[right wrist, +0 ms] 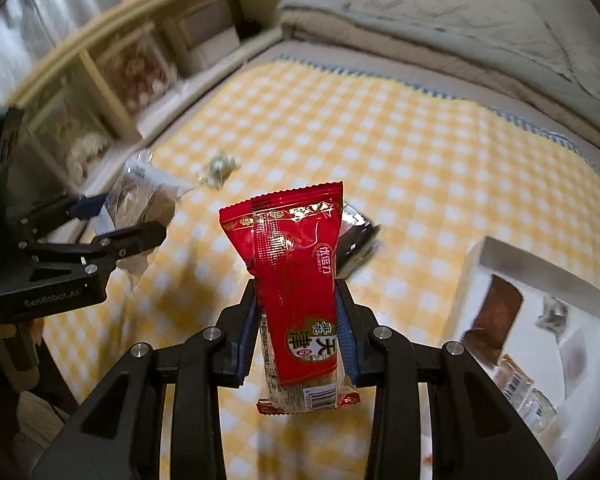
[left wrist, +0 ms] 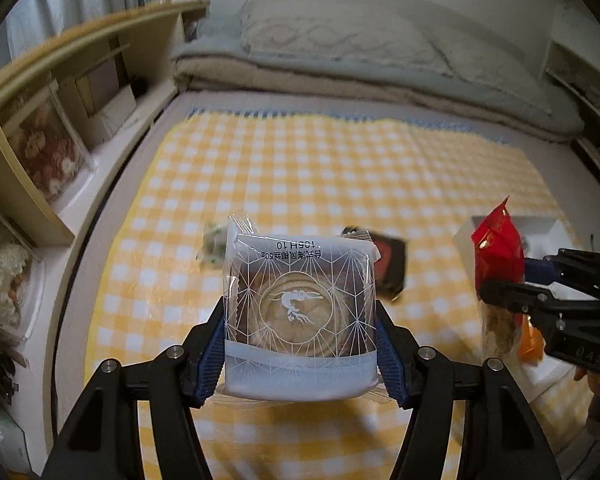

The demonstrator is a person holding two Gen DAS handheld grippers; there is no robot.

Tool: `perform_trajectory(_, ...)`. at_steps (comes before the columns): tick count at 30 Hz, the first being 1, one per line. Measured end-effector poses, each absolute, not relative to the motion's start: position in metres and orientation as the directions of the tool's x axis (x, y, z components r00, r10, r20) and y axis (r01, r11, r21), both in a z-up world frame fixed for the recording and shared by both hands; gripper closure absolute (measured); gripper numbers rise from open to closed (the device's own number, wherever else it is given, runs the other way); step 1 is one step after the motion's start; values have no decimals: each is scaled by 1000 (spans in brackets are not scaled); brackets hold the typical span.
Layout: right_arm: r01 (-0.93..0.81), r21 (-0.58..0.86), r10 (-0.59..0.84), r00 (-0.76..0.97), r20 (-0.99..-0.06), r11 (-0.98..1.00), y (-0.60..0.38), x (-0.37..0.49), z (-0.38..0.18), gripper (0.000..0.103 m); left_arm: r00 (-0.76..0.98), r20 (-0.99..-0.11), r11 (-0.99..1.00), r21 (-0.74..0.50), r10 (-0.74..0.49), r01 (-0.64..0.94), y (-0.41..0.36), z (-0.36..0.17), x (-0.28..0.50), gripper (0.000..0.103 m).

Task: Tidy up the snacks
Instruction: 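Lift the cake packet and red bar and carry them over the white tray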

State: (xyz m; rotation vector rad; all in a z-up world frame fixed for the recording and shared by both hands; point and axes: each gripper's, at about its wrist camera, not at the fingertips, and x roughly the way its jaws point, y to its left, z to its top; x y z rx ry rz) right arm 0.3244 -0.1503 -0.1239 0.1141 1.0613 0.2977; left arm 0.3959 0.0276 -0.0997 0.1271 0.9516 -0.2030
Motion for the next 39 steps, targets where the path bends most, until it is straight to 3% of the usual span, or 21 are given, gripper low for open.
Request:
perform_trajectory(8,-113,213,240,554,-797,970,-201,303,-92,67,622,-759,962,-22,-193,272,-5,-68,358,40)
perform_trajectory(19,28,172,120,605,-787,985,-287,269,-78,67,613,-740,936,-63,-277,347,-70,-62,349,40)
perform_trajectory(39,314,106,-93,558,-824,944,-422,249,-107,67,478,-784,877,-169,-397,451,-230,-136,422,40)
